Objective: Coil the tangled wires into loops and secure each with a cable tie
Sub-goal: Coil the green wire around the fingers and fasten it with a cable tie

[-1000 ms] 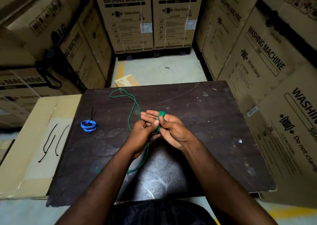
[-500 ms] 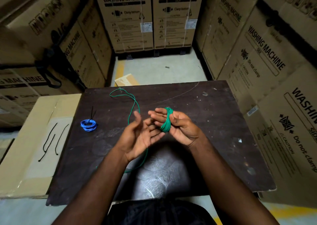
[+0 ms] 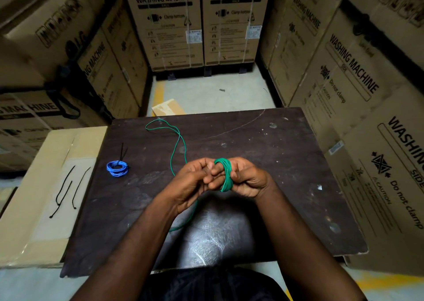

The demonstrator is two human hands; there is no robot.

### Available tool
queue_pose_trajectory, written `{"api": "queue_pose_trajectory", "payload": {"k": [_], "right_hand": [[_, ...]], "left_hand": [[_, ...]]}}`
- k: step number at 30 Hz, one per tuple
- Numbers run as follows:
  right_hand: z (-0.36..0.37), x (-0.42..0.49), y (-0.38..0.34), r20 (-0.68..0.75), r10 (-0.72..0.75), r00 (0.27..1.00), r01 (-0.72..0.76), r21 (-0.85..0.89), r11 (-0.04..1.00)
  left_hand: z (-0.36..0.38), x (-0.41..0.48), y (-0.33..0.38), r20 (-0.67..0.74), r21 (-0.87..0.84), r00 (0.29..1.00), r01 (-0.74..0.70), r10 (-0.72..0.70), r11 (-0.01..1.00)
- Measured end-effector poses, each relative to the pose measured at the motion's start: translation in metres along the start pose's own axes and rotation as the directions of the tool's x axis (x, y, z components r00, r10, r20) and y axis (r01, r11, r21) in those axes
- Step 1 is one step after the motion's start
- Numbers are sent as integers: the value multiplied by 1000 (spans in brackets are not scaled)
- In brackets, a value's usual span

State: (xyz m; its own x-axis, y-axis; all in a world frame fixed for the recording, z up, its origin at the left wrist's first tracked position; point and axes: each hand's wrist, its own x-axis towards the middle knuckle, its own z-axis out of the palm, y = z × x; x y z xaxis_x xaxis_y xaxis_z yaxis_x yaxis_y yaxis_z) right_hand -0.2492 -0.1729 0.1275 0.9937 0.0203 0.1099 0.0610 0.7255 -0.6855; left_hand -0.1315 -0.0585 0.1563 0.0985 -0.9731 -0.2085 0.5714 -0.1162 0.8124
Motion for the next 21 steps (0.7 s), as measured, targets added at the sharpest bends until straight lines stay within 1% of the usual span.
{"api": "queue_pose_trajectory", "payload": {"k": [3, 7, 9, 11, 14, 17, 21], "right_hand": [[-5, -7, 1, 38, 19, 999, -18, -25, 1000], [-10, -14, 2, 69, 30, 997, -29, -8, 1000], [-12, -15, 4, 51, 21, 999, -20, -4, 1000], [-13, -15, 7, 24, 14, 1000, -14, -1, 1000], [-15, -14, 10, -1, 15, 1000, -15, 49, 999], [-17, -14, 13, -17, 12, 1000, -11, 71, 997], [-17, -12, 18, -66, -15, 998, 19, 67, 998]], "left_hand": [[2, -2, -11, -11, 17, 1000, -21, 21, 1000], [7, -5, -23, -67, 27, 997, -34, 35, 999], [13, -6, -23, -87, 11, 995, -55, 55, 998], [16, -6, -24, -108, 37, 992, -68, 72, 997], [15, -7, -26, -152, 65, 987, -42, 52, 997], [15, -8, -32, -198, 45, 979, -40, 48, 998], [14, -5, -34, -268, -8, 961, -77, 72, 997]]}}
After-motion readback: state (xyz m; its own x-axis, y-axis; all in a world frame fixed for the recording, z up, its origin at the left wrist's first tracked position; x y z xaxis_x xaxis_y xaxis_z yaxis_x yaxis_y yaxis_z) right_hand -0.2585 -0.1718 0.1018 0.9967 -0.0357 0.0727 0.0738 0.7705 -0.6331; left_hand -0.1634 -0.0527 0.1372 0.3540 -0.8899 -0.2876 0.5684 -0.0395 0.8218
